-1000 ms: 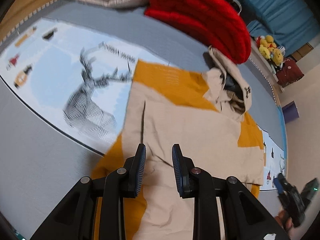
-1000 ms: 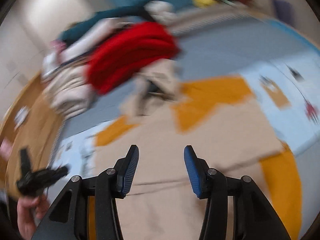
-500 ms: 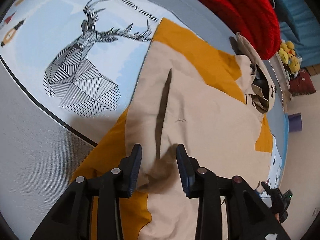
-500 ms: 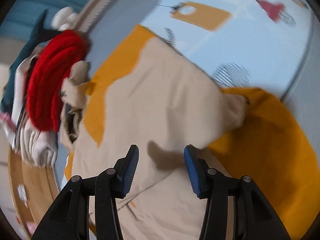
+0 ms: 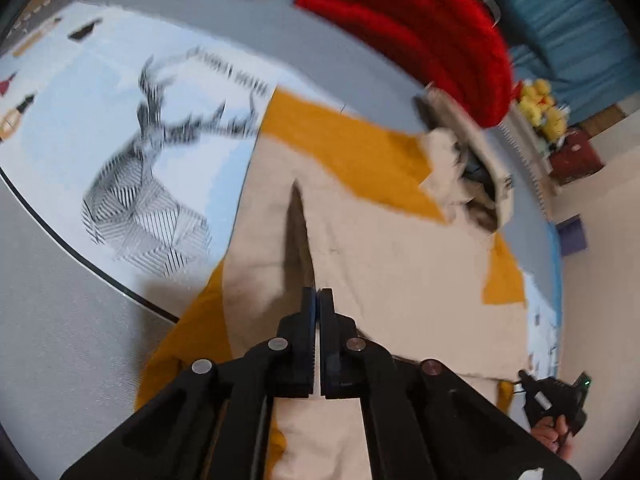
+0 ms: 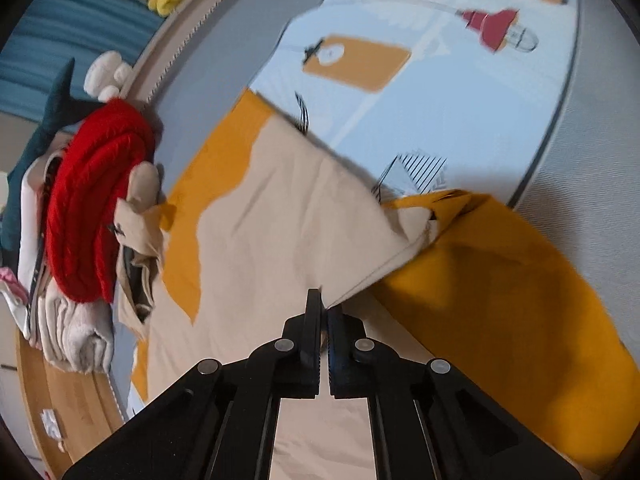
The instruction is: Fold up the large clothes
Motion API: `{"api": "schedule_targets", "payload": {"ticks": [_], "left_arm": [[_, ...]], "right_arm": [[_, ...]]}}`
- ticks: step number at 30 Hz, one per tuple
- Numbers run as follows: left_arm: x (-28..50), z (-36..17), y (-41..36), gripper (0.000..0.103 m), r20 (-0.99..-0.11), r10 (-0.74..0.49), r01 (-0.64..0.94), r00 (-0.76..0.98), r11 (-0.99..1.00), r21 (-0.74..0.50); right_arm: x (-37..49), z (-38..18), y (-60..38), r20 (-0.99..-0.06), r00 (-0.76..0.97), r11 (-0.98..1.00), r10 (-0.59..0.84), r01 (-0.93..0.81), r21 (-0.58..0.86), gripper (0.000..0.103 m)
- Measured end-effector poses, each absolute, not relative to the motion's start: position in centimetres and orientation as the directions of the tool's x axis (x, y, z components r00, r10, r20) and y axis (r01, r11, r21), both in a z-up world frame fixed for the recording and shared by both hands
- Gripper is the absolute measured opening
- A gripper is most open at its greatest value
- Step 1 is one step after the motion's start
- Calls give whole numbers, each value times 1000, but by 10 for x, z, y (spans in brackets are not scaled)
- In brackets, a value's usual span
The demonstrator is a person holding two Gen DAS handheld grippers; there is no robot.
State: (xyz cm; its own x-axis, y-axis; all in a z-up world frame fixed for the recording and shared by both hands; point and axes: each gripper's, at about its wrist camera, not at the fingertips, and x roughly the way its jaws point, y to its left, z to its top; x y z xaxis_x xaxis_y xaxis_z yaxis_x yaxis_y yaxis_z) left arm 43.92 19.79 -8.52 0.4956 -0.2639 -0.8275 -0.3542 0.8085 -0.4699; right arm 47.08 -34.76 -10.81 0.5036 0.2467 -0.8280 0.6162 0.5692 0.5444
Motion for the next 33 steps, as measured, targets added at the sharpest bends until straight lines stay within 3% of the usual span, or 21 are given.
{"api": "schedule_targets", "payload": {"ticks": [6,9,14,16,17,21,25,30,33], "left_arm": [[424,-87,193,0,-872,-193,-391,449,835,-386],[426,-101,198,0,-895,-190,-420,405,830,-366],[426,-75,192,2,-868,-88,-399,488,862,-312],[431,-76,181,5,-862,-129,-341,490,882,-326],[434,-82,176,9,-868,-153,-322,473,887,-332],[446,-132,167,15,-934,-197,-345,297,890,-298],[448,-140,167,15,-953,-154,-379,263,892,-248],[448,-107,147,16,-941,-45,-294,335,944,-150],[448,-97,143,16,-938,-49,-285,344,946,-154]], "right_arm": [[460,-114,-341,-891,415,604,187,666,437,3],[452,-107,-338,-929,360,638,86,696,329,12],[444,-53,-326,-846,527,736,-87,606,302,17],[461,-44,-312,-803,596,814,-17,475,335,42],[470,-48,-307,-804,593,832,38,427,354,48],[496,-98,-297,-867,448,850,217,351,393,49],[496,-133,-297,-949,272,888,160,381,258,49],[496,-98,-290,-930,356,929,90,307,208,49],[493,-68,-277,-896,436,952,78,235,197,49]]}}
